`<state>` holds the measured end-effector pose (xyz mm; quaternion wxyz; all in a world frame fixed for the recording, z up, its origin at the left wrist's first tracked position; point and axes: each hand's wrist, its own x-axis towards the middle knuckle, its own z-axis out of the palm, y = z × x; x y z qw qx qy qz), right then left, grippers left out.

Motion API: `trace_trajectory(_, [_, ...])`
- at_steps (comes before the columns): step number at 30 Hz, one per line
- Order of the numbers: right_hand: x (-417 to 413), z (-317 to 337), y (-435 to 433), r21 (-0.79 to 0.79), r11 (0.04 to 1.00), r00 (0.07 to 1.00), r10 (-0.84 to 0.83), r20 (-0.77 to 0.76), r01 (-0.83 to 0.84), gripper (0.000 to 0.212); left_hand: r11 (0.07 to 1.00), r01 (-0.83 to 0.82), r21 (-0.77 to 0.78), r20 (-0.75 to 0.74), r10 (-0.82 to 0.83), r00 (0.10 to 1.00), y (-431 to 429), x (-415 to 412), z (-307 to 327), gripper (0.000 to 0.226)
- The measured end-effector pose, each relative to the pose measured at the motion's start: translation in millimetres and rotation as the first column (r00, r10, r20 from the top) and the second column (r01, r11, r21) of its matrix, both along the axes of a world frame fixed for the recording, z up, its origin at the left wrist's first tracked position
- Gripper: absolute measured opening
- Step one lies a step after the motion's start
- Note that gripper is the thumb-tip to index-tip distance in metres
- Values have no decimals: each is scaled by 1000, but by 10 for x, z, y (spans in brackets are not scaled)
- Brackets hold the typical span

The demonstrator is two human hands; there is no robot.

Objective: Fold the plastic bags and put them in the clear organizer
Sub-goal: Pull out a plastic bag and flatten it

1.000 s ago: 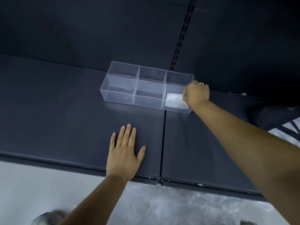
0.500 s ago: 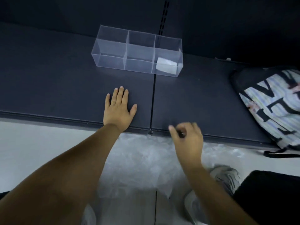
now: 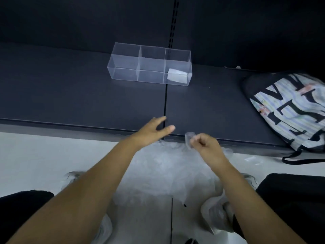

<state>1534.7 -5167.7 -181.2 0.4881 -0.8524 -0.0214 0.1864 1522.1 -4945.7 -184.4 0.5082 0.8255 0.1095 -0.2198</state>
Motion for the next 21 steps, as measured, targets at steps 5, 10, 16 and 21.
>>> trace_trajectory(5, [164, 660, 119, 619, 720, 924, -81, -374, 314, 24, 950, 91, -299, -17, -101, 995, -425, -272, 272, 52])
trace_trajectory(10, [207, 815, -8, 569, 681, 868, -212, -450, 461, 29, 910, -172, -378, -36, 171, 985, -290, -457, 340, 14])
trace_trajectory(16, [-139, 809, -94, 403, 913, 954, 179, -240, -70, 58, 815, -400, -420, -56, 417, 907, -213, -583, 507, 43])
trace_trajectory(21, [-172, 803, -101, 208, 941, 961, -277, 9, 269, 22, 720, -525, -455, -120, 534, 837, -153, -689, 648, 38])
